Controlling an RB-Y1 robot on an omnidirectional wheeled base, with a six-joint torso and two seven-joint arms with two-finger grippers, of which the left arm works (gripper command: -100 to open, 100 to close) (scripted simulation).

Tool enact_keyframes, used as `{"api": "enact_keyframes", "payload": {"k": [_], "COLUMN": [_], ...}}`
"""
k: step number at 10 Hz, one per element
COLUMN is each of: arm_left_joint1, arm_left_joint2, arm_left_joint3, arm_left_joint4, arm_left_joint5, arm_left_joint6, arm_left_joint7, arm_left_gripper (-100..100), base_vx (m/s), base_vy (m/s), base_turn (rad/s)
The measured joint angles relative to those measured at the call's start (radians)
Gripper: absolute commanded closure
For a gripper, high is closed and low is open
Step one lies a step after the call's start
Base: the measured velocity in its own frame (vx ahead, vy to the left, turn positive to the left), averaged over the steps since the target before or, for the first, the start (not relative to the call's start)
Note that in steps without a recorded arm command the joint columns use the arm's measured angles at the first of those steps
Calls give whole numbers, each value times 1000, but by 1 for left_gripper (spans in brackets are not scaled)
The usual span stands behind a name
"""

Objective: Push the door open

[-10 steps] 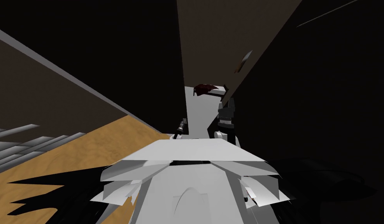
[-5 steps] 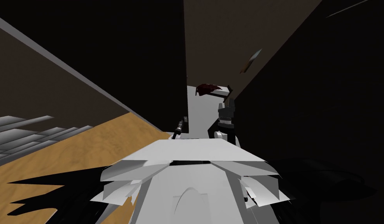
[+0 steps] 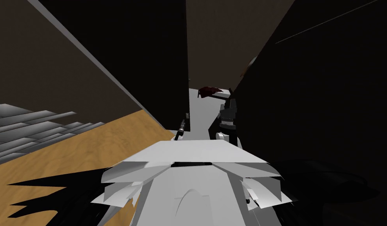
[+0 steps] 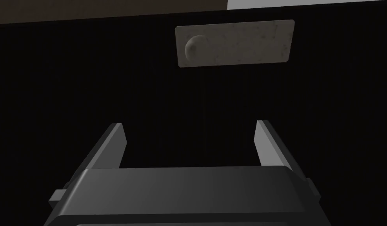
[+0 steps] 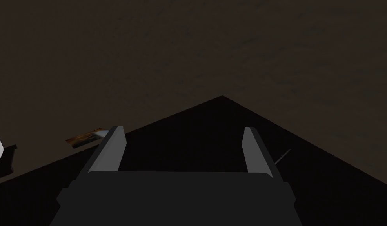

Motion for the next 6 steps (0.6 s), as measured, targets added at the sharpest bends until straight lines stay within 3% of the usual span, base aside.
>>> {"api": "enact_keyframes", "payload": {"k": [2,6], "arm_left_joint1": [-1,1], "arm_left_joint2": [13,23], "arm_left_joint3": [3,9], "arm_left_joint4": [4,4], "arm_left_joint5": [1,4], "arm_left_joint6": [-4,-15], "arm_left_joint7": [-1,-2], "arm_left_gripper": [-100,-100], "base_vx": [180,232], "base_vy": [-52,-32], "base_turn": [-18,-28]}}
